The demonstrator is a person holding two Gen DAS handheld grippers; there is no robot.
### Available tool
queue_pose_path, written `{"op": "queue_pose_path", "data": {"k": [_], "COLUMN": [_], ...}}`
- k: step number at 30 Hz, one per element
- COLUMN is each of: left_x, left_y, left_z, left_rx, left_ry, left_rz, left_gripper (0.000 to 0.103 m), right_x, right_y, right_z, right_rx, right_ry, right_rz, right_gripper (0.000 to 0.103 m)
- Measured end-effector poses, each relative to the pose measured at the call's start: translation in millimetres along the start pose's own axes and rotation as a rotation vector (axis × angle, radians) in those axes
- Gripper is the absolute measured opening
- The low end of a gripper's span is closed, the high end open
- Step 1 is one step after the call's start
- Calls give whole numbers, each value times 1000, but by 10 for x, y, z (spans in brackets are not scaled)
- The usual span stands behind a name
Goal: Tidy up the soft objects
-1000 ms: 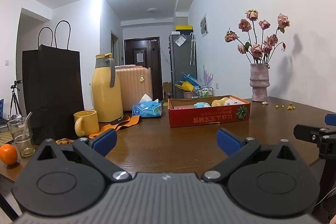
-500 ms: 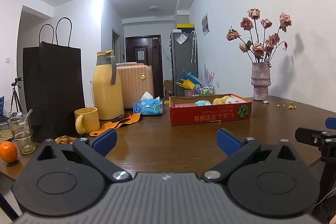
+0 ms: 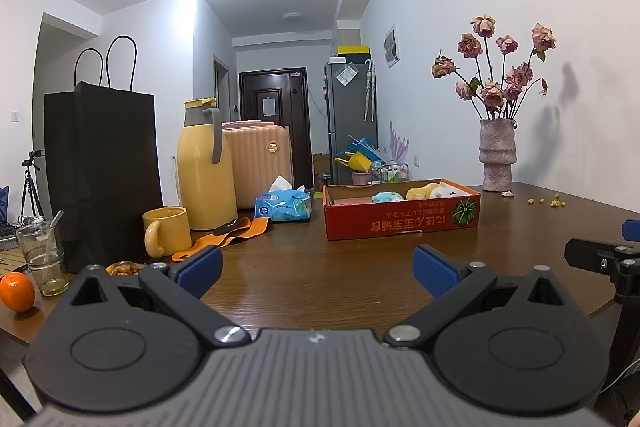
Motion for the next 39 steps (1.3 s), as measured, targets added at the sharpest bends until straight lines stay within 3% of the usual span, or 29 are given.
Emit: {"op": "queue_pose_path", "data": {"k": [39], "left_x": [-27], "left_y": [14], "left_z": [3], "left_rx": [7], "left_ry": [-10], "left_rz": [13], "left_gripper": [103], "right_x": [20], "right_y": [14], "right_z": [18], "right_rx": [11], "right_ry": [-5], "right_rz": [12], "right_gripper": [102]}}
Point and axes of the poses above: each gripper's, at about its wrist camera, not at the fingertips, and y roughly against the way its jaws point, x to its right, z to its underside, the point moved 2 cm from there along -y, roughly the way its jaws point, and after that the axes turned 15 degrees about -z, right-handed, at the moved point
